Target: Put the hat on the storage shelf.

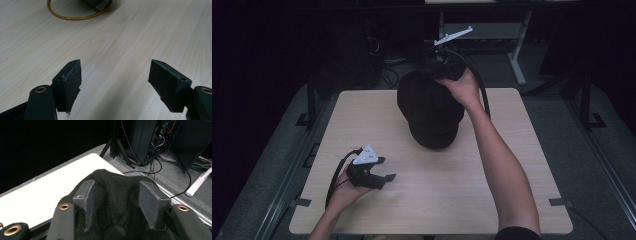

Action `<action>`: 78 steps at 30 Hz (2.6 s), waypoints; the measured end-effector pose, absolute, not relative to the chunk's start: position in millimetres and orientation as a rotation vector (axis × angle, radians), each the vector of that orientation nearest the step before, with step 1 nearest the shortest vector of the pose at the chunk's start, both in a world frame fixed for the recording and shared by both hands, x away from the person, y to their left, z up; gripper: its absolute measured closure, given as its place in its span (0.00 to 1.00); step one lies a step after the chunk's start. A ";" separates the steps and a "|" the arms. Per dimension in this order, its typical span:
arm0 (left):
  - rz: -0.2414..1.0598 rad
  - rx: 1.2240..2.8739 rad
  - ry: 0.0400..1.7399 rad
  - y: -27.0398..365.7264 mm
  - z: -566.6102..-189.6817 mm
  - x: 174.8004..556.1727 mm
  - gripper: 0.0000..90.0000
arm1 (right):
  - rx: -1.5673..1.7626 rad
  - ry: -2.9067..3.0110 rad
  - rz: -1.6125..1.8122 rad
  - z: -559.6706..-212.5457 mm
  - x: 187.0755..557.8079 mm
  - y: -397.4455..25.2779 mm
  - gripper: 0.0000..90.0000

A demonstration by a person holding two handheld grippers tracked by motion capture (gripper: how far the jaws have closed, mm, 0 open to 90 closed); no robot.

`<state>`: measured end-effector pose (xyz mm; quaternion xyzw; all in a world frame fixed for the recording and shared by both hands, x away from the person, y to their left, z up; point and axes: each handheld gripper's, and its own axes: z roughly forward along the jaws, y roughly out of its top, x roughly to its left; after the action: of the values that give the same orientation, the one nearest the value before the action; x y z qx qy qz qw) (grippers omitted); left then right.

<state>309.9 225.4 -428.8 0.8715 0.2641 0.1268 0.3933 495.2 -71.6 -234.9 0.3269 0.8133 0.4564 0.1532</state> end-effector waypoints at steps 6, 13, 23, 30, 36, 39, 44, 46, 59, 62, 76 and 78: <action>0.320 2.215 0.672 227.2 -430.3 310.0 0.29 | 0.939 2.337 1.302 -238.2 490.5 -77.9 0.49; 0.322 2.211 0.689 228.0 -430.7 310.9 0.29 | 0.946 2.322 1.333 -239.5 483.5 -88.9 0.47; 0.329 2.202 0.706 231.6 -430.4 311.3 0.28 | 0.964 2.302 1.426 -237.6 470.4 -110.4 0.40; 0.332 2.210 0.709 233.4 -430.8 312.4 0.28 | 0.982 2.293 1.447 -235.5 464.4 -125.1 0.36; 0.336 2.208 0.712 233.4 -430.9 312.4 0.28 | 1.008 2.298 1.460 -237.0 462.3 -135.0 0.33; 0.337 2.207 0.713 233.4 -430.6 311.8 0.28 | 1.021 2.295 1.470 -238.1 461.0 -139.1 0.32; 0.345 2.198 0.706 233.3 -429.4 310.8 0.28 | 1.039 2.303 1.466 -239.5 459.8 -143.6 0.31; 0.345 2.200 0.706 233.6 -429.4 311.0 0.28 | 1.039 2.301 1.470 -239.4 459.1 -145.1 0.31; 0.346 2.213 0.707 232.3 -430.7 311.3 0.28 | 1.052 2.297 1.464 -243.2 451.7 -160.0 0.31; 0.342 2.214 0.709 232.1 -431.0 311.2 0.28 | 1.060 2.288 1.468 -244.8 450.6 -165.1 0.31; 0.345 2.218 0.707 232.6 -430.8 311.5 0.28 | 1.100 2.280 1.473 -252.7 443.0 -184.1 0.30; 0.342 2.221 0.709 232.5 -430.7 311.2 0.28 | 1.114 2.292 1.469 -254.3 442.3 -186.6 0.30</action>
<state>311.2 232.5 -430.7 0.8708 0.2779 0.1341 0.3827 442.3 -186.6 -254.3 0.3770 0.7752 0.4969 0.1001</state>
